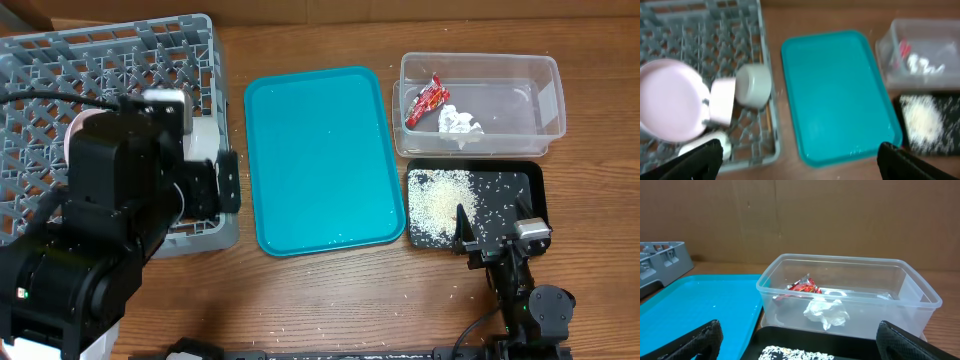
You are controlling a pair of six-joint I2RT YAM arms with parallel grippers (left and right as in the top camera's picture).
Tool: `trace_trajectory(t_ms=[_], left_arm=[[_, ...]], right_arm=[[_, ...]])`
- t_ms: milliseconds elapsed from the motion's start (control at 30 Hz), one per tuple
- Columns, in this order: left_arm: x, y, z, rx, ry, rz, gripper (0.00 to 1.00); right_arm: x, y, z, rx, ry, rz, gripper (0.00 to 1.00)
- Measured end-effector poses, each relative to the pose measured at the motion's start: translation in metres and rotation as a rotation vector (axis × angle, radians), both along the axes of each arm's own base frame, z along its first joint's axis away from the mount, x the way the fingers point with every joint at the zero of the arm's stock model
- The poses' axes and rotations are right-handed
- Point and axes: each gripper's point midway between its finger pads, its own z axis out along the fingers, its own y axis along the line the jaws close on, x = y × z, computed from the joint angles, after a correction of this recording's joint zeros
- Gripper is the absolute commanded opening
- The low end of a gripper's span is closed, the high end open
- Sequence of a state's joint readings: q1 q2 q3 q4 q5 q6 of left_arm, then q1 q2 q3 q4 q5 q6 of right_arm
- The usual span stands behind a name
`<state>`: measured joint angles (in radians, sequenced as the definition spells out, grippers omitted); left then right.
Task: Sort waste into correct bins and load items into the dishwasher
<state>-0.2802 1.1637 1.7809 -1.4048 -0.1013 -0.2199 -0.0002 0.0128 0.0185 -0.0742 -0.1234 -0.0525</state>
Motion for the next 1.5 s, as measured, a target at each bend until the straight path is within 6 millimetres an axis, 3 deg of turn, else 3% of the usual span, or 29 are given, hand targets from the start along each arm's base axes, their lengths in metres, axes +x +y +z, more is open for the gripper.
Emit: trace_trajectory(t_ms=[100,167,333,500,867,1033,1133,1367,1500], left_arm=[[-0.007,0.006,-0.007,0.04,0.038,0.007,1.0],[0.001,0.008,0.0,0.046,-0.008,0.021,1.0],[0.039,0.005,0.043,0.011,-0.36,0.005,1.0],[0.029,-0.004,0.043,-0.03,-0.613,-0.086,1.0],[-0.023,0.003,-0.054,-0.052,-0.756,-0.139,1.0],[-0.039,0.005,-0.068,-0.063,-0.875,-0.139,1.0],[-0.04,0.005,-0.076,-0.068,-0.934,-0.136,1.0],[-0.02,0.003,-0.138,-0.059,-0.865,-0.132,1.0],[-0.012,0.002,-0.163,-0.058,-0.849,-0.133,1.0]], right_arm=[[0.0,0.0,0.0,0.0,0.001,0.0,1.0],[0.0,0.0,0.0,0.0,0.001,0.0,1.0],[0.0,0.0,0.0,0.0,0.0,0.0,1.0],[0.0,0.0,0.0,0.0,0.0,0.0,1.0],[0.0,0.0,0.0,0.0,0.001,0.0,1.0],[0.0,0.0,0.0,0.0,0.0,0.0,1.0],[0.0,0.0,0.0,0.0,0.001,0.0,1.0],[0.0,0.0,0.0,0.0,0.0,0.0,1.0],[0.0,0.0,0.0,0.0,0.001,0.0,1.0]])
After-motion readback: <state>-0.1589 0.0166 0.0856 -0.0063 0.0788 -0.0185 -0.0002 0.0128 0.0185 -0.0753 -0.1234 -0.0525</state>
